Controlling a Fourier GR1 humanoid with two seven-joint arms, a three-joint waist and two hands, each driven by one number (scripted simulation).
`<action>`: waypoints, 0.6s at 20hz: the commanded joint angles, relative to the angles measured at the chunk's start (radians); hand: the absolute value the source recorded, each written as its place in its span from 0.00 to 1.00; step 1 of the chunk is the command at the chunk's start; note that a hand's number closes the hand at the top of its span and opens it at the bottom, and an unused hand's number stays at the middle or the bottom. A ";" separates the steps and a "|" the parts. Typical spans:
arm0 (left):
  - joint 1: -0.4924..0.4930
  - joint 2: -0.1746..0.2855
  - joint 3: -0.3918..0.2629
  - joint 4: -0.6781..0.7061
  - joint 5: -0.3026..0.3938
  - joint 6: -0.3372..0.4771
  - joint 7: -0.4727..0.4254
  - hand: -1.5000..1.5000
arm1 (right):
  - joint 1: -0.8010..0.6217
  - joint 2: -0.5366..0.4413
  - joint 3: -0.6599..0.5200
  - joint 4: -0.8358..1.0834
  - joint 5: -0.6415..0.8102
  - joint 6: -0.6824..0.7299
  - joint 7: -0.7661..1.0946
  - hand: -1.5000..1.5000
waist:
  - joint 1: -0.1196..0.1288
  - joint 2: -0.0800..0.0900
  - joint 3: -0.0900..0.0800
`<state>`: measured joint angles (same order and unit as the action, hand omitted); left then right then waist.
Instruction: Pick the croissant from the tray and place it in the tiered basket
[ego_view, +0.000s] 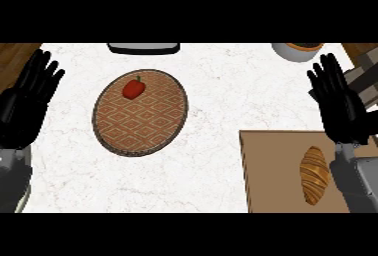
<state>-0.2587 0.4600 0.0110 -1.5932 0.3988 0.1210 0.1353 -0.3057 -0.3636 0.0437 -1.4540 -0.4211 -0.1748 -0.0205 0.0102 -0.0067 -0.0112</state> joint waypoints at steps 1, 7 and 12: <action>0.096 -0.013 -0.006 -0.022 -0.032 0.006 -0.005 0.50 | 0.073 -0.053 -0.041 -0.069 0.053 -0.040 -0.010 1.00 | -0.013 0.003 0.011; 0.263 -0.027 -0.041 0.115 -0.125 0.103 0.008 0.50 | 0.293 -0.280 -0.280 0.121 0.290 -0.378 0.033 1.00 | -0.159 0.033 -0.006; 0.353 -0.122 -0.126 0.147 -0.203 0.171 -0.057 0.50 | 0.364 0.003 -0.475 -0.047 0.177 -0.680 -0.103 0.00 | -0.121 -0.011 0.010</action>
<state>0.0319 0.3817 -0.0746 -1.4746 0.2447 0.2497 0.1131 -0.0381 -0.4670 -0.3291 -1.4408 -0.2453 -0.6755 -0.0545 -0.1113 -0.0104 -0.0037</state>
